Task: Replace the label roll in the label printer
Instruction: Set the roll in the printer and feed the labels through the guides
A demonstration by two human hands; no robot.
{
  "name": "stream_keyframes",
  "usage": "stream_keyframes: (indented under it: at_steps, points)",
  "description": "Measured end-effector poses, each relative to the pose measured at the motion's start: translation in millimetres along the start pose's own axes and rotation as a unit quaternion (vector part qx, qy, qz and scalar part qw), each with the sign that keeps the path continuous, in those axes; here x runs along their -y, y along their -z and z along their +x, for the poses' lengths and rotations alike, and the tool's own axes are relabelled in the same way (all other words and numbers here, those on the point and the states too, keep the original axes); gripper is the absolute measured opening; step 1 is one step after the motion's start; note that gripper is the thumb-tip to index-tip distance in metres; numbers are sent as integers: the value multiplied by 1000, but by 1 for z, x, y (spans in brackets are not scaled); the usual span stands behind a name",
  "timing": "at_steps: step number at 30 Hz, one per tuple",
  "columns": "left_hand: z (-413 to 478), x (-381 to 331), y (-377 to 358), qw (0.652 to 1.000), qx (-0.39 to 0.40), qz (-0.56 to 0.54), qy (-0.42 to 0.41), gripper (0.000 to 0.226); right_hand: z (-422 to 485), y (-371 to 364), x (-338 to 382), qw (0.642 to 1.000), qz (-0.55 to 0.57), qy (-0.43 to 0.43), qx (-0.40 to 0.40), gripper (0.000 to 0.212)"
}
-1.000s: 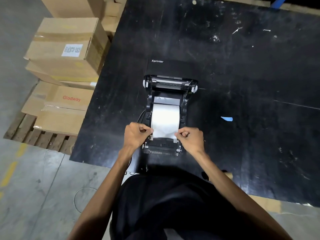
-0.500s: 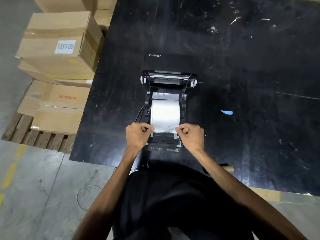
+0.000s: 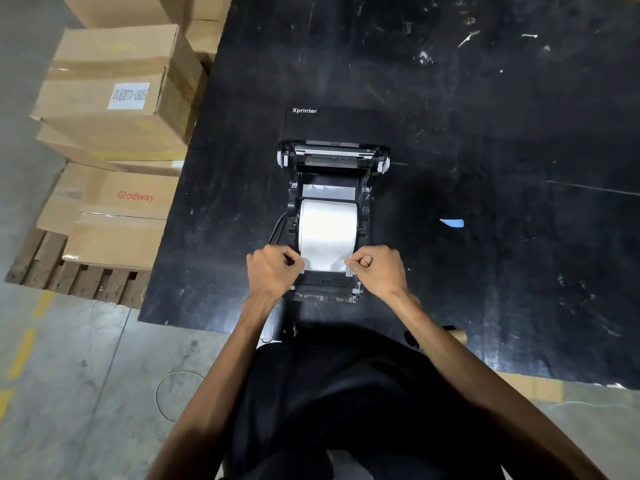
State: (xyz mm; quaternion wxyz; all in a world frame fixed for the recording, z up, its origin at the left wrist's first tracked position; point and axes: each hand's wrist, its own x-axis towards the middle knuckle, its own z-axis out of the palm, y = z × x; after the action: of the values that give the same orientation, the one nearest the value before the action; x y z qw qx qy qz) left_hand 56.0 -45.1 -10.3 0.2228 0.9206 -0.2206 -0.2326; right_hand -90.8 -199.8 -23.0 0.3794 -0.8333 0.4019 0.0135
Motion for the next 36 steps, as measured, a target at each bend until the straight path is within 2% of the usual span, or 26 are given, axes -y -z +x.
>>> stream_keyframes:
  at_steps: [9, 11, 13, 14, 16, 18, 19, 22, 25, 29, 34, 36]
  points:
    - [4, -2, -7, 1000, -2, 12, 13, 16, 10, 9, 6, 998, -31, -24, 39, 9]
    - [6, -3, -6, 999, -20, 25, 17, 11, 8, 9, 11, 997, -58, -35, 21, 10]
    - [4, -4, -6, 997, -60, 41, 5, 22, -1, 8, 14, 994, -101, -20, -37, 15]
    - [1, -4, -6, 995, -79, 50, -18, 26, -8, 5, 15, 990, -120, 12, -73, 15]
    - [-8, 0, -8, 985, -113, 66, -110, 21, -25, -2, 12, 973, -150, 117, -126, 14]
    - [-19, 9, -13, 959, -130, 106, -227, 16, -41, -13, 5, 946, -187, 228, -136, 19]
    - [-24, 13, -16, 946, -123, 135, -268, 24, -45, -18, 0, 933, -214, 260, -127, 28]
    - [-38, 30, -24, 924, -62, 222, -305, 52, -50, -29, -9, 913, -290, 270, -99, 51]
    - [-45, 40, -28, 917, -26, 261, -300, 59, -51, -35, -10, 907, -332, 247, -81, 57]
    - [-46, 35, -27, 913, -24, 284, -293, 51, -51, -37, -6, 911, -322, 244, -80, 49]
    - [-44, 28, -22, 911, -42, 274, -306, 42, -40, -31, 1, 925, -273, 241, -105, 22]
    - [-42, 26, -20, 913, -54, 267, -305, 32, -33, -25, 4, 937, -254, 226, -82, 18]
